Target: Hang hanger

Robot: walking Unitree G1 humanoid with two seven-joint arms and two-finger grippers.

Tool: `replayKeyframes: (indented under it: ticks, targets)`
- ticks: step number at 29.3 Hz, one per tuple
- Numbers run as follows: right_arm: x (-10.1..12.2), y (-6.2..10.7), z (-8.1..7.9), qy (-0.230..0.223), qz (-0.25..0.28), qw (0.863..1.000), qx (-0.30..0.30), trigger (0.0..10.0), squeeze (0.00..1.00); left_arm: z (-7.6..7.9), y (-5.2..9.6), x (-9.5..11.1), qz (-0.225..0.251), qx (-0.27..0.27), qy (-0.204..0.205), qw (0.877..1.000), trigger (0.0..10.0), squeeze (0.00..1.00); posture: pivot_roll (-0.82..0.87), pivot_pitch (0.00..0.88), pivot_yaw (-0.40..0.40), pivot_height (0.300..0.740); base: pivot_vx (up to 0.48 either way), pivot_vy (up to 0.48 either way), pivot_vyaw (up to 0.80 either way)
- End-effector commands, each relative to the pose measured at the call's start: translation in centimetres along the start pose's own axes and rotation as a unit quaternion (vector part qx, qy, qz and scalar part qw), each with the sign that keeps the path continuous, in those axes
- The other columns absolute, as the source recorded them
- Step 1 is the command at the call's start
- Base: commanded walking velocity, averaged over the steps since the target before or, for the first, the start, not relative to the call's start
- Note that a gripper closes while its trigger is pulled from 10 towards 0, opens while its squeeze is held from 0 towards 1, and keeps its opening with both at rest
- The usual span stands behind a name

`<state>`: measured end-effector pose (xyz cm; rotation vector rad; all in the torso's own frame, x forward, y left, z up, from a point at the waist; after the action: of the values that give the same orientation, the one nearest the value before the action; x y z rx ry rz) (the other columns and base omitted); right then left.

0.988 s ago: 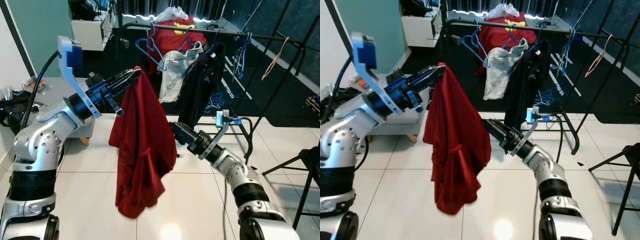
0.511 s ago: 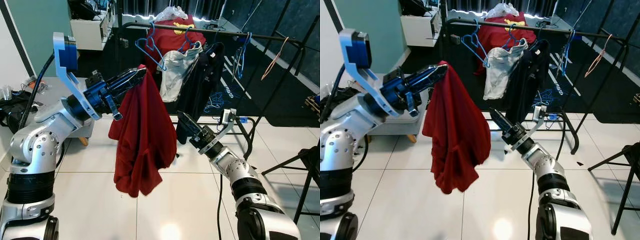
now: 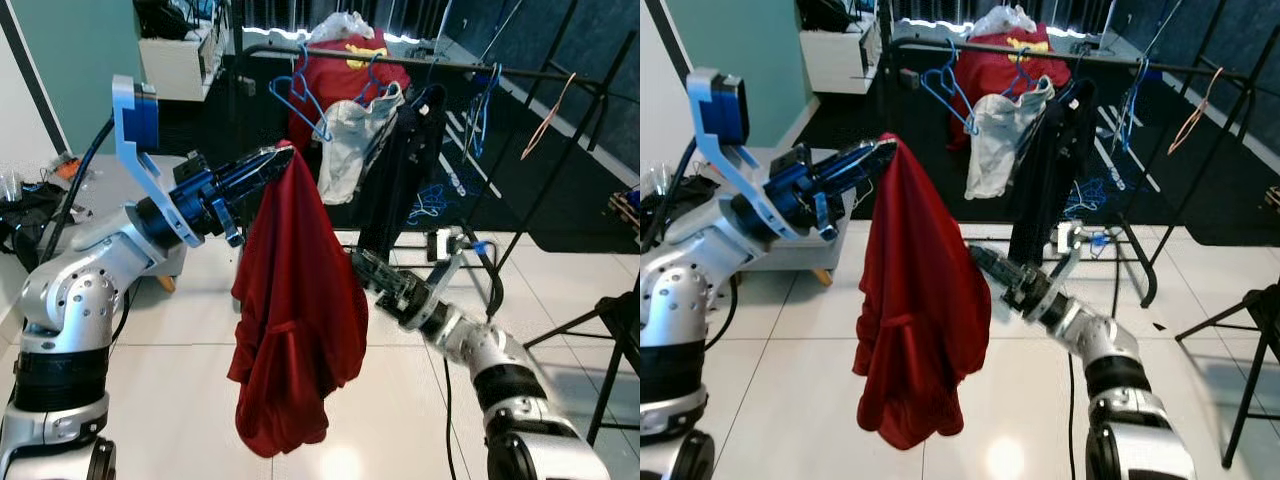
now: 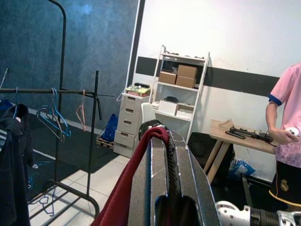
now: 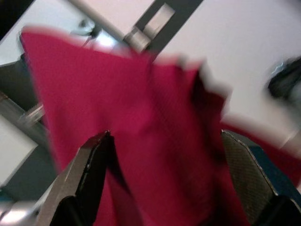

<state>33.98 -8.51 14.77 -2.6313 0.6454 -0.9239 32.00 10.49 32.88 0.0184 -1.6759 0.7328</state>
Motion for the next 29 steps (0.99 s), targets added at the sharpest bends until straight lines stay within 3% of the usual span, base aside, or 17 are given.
replayKeyframes:
  ticks: [1, 8, 15, 16, 18, 19, 22, 29]
  targets:
    - [-0.5, 0.1, -0.3, -0.01, -0.019, 1.0, 0.007, 10.0, 0.0, 0.8, -0.5, 0.6, 0.01, -0.019, -0.003, 1.0, 0.0, 0.0, -0.03, 0.043, -0.071, 0.74, 0.0, 0.0, 0.0]
    - [-0.4, 0.0, -0.5, -0.022, -0.013, 1.0, 0.015, 10.0, 0.0, 0.9, -0.5, 0.8, 0.013, -0.022, 0.0, 1.0, 0.0, 0.0, -0.03, 0.042, -0.069, 0.74, 0.0, 0.0, 0.0]
    - [1.1, -0.2, 0.0, 0.018, 0.025, 1.0, -0.003, 10.0, 0.0, 0.5, -0.5, 0.7, 0.012, -0.015, -0.003, 1.0, 0.0, 0.0, -0.03, 0.042, -0.066, 0.74, 0.0, 0.0, 0.0]
    - [1.9, -0.2, 0.1, 0.032, 0.048, 0.998, -0.013, 8.2, 0.0, 0.3, -0.4, 0.6, 0.01, -0.008, -0.005, 1.0, 0.0, 0.0, -0.03, 0.041, -0.066, 0.74, 0.0, 0.0, 0.0]
    - [1.9, -0.2, 0.1, 0.032, 0.048, 0.998, -0.013, 8.2, 0.0, 0.3, -0.4, 0.6, 0.01, -0.008, -0.005, 1.0, 0.0, 0.0, -0.03, 0.041, -0.066, 0.74, 0.0, 0.0, 0.0]
    - [2.4, -0.1, 0.2, 0.039, 0.063, 0.997, -0.019, 0.0, 0.0, 0.1, -0.4, 0.6, 0.009, -0.003, -0.006, 1.0, 0.0, 0.0, -0.03, 0.041, -0.066, 0.74, 0.0, 0.0, 0.0]
    - [2.4, -0.1, 0.2, 0.039, 0.063, 0.997, -0.019, 0.0, 0.0, 0.1, -0.4, 0.6, 0.009, -0.003, -0.006, 1.0, 0.0, 0.0, -0.03, 0.041, -0.066, 0.74, 0.0, 0.0, 0.0]
    - [3.4, 0.1, -0.2, 0.043, 0.098, 0.994, -0.018, 0.0, 0.0, -2.1, 0.1, -0.1, -0.007, 0.054, -0.023, 0.998, 0.0, 0.0, -0.04, 0.038, -0.066, 0.74, 0.0, 0.0, 0.0]
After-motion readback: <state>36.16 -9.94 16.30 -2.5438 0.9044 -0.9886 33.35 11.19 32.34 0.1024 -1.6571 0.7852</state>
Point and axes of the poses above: a point about 5 cm out from each wrist's last joint towards the gripper, its own y axis pointing back from the gripper into the wrist, its own x axis along the axis of the wrist's last joint, z = x × y, the point moved 6 cm from there along -y, pointing out of the wrist towards the gripper, and after that the axes turned 4 degrees about -y, right-handed, at the moved point
